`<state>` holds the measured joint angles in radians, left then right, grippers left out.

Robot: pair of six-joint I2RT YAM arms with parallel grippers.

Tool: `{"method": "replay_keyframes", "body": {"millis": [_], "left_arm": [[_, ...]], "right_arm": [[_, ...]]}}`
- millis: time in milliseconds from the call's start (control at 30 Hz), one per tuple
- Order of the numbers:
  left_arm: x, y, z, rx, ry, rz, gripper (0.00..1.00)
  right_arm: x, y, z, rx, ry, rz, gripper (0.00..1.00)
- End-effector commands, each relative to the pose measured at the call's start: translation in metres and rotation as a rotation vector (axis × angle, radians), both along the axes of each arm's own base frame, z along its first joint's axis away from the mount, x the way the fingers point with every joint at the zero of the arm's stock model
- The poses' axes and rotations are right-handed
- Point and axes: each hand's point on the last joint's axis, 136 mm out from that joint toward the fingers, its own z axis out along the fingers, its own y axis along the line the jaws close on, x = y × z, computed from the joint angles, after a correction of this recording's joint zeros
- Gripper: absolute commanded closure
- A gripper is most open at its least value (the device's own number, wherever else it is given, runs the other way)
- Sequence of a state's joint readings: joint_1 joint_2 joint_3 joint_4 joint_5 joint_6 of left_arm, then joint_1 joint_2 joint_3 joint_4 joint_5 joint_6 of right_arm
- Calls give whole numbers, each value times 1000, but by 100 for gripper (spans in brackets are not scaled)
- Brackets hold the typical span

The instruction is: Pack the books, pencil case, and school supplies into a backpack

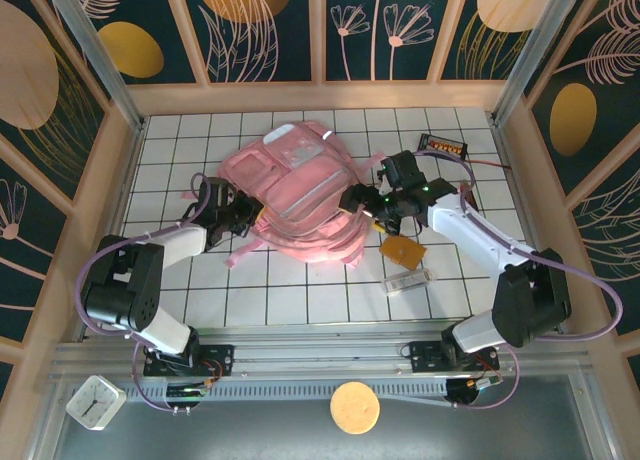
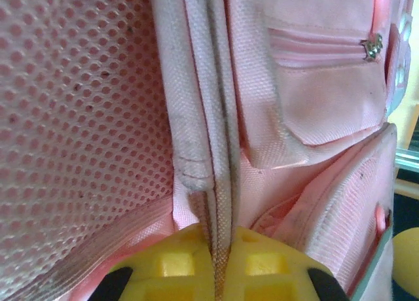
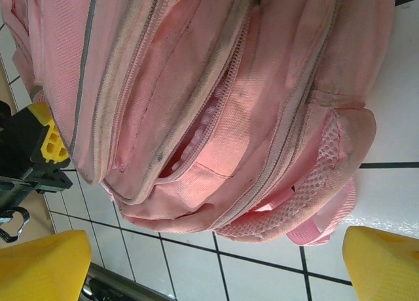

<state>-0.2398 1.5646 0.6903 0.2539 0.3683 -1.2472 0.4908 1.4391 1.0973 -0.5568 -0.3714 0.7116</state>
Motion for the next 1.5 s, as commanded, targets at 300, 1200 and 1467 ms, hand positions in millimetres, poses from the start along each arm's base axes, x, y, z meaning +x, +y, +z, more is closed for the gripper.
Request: {"method": "replay_keyframes", "body": {"millis": [300, 1200, 1467], "left_arm": [[15, -8, 106, -315, -159, 128, 100], [9, -46, 161, -458, -164, 138, 100], [2, -42, 155, -465, -153, 157, 100]], "right_arm": [[21, 34, 44, -102, -174, 48, 3], [15, 166, 9, -205, -339, 199, 49], [1, 175, 53, -178, -280, 210, 46]]}}
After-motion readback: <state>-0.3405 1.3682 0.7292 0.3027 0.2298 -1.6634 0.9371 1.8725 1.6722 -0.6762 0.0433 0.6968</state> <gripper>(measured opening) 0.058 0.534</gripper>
